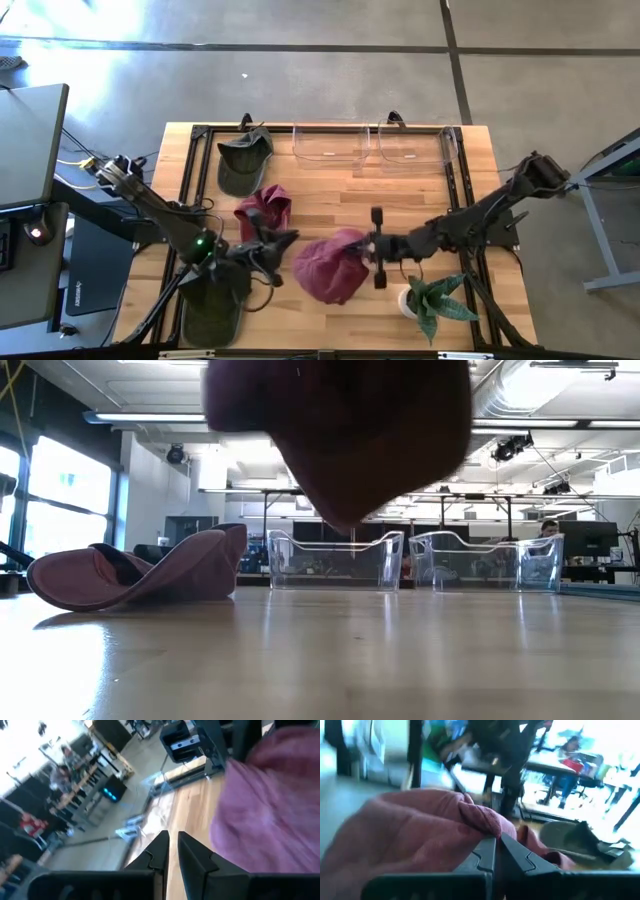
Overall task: Pick & Place hat
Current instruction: Put the right red cap into the left transparent bin
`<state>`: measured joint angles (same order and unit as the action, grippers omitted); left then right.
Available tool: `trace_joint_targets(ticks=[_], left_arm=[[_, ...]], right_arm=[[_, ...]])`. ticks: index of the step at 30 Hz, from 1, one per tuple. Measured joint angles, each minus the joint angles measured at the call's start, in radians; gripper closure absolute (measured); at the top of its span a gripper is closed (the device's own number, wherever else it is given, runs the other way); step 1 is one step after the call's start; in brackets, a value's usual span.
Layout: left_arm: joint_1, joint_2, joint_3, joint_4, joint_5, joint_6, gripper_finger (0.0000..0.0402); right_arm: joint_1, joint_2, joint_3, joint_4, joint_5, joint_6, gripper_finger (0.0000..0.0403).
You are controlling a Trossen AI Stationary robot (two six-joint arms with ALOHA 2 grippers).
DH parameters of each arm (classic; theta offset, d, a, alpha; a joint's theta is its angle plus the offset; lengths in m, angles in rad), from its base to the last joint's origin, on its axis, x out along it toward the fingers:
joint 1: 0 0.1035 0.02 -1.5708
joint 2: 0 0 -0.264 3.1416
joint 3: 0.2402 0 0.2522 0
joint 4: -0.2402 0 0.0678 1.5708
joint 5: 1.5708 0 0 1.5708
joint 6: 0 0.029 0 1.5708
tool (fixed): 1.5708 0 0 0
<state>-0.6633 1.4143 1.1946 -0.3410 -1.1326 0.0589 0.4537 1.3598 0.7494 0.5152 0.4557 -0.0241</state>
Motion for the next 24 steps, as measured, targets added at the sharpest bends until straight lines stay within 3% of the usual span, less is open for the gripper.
trace_joint_targets(ticks=[2, 8, 13, 17, 21, 24], left_arm=[[-0.006, -0.013, -0.001, -0.076, 0.000, -0.096, 0.0367], [-0.005, -0.017, -0.002, -0.208, 0.000, -0.254, 0.0367], [-0.005, -0.018, -0.002, -0.253, -0.006, -0.305, 0.0367], [-0.005, -0.018, -0.002, -0.254, 0.004, -0.319, 0.0367], [-0.005, -0.018, -0.002, -0.253, 0.116, -0.294, 0.0367], [-0.002, -0.003, -0.033, -0.178, 0.157, -0.235, 0.0367]], right_arm=[[-0.036, 0.000, -0.032, 0.049, -0.028, 0.158, 0.0398], [-0.097, 0.016, -0.149, 0.321, -0.260, 0.523, 0.0397], [-0.101, 0.054, -0.200, 0.361, -0.234, 0.678, 0.0399], [-0.082, 0.104, -0.142, 0.380, -0.305, 0.697, 0.0396], [-0.058, 0.133, -0.063, 0.353, -0.477, 0.624, 0.0395], [-0.039, 0.125, -0.033, 0.263, -0.545, 0.539, 0.0398]])
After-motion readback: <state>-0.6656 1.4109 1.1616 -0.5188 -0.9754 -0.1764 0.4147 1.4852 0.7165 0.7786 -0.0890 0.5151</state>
